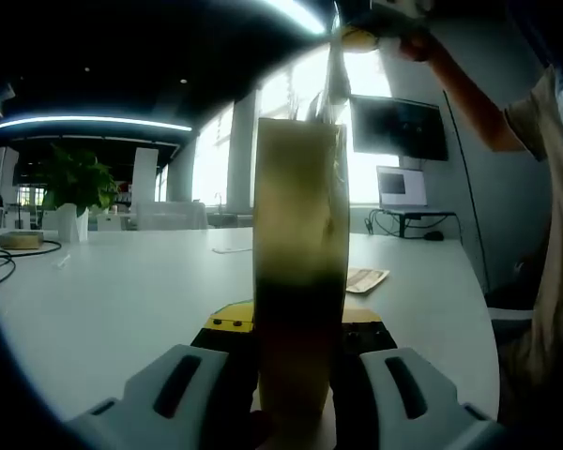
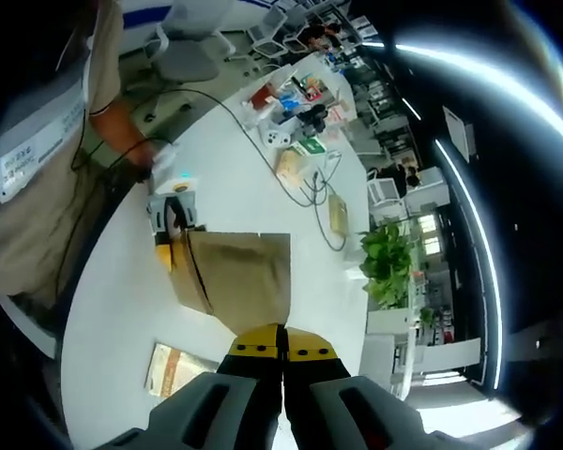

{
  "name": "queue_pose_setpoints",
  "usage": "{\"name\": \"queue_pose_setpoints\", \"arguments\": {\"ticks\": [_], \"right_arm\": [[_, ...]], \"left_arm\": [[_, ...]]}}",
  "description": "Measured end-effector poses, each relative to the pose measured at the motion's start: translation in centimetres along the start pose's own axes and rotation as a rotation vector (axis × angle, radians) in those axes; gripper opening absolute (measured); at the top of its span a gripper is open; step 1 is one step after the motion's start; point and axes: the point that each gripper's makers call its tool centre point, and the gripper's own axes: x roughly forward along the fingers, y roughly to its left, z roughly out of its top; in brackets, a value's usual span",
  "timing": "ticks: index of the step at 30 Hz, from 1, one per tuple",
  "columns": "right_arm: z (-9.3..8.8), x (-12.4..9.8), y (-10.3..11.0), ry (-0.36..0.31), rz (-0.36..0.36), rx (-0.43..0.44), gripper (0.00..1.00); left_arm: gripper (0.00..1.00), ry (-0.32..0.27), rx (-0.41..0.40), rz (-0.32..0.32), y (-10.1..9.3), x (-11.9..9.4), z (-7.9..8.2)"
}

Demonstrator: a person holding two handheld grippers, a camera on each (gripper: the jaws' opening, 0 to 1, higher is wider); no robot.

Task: Extract single mask from mask box in order stack masks on table

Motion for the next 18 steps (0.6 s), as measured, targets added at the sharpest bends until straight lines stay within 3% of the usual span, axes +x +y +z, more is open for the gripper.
{"name": "queue_pose_setpoints", "arguments": {"ticks": [9, 18], "right_arm": [[-1.4, -1.4, -0.5, 0.028, -0.032, 0.019, 0.0], [-3.9, -1.2, 1.1, 0.069, -0.006, 0.068, 0.0]], "left_arm": [[0.19, 0.0, 0.002, 0.0, 0.0, 0.1, 0.0], [0.19, 0.001, 0.002, 0.0, -0.1, 0.0, 0.0]]}}
